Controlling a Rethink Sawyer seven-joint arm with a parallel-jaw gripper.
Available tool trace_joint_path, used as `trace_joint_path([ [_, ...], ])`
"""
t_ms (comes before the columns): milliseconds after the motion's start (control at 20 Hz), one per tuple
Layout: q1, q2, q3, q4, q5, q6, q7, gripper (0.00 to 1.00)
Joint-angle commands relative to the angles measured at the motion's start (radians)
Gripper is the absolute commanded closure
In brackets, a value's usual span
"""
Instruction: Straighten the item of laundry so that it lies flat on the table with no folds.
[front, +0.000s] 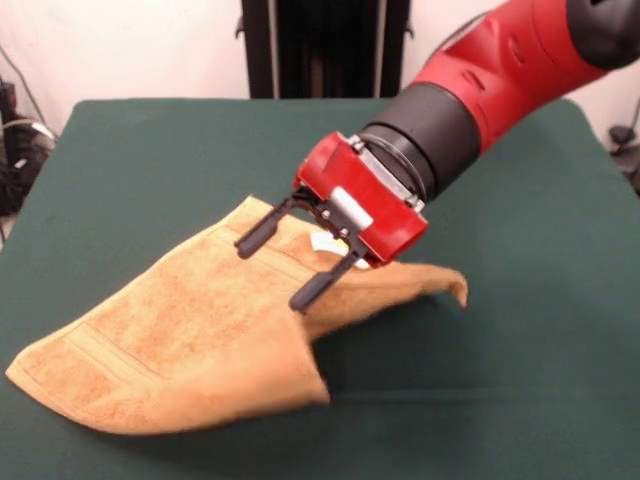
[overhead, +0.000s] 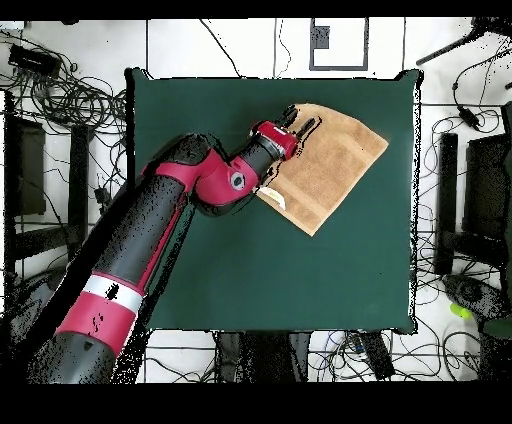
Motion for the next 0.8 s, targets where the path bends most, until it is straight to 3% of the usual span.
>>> trace_joint_path([
  [50, -0.011, 0.016, 0.057, -0.105, -0.052, -0.027, -0.242, 0.0],
  [550, -0.008, 0.014, 0.064, -0.16, -0.104, -0.018, -0.34, 0.0],
  [700, 0.0, 0.016, 0.058, -0.155, -0.116, -0.012, -0.308, 0.0],
  [800, -0.008, 0.0, 0.088, -0.145, -0.088, -0.01, -0.325, 0.0],
])
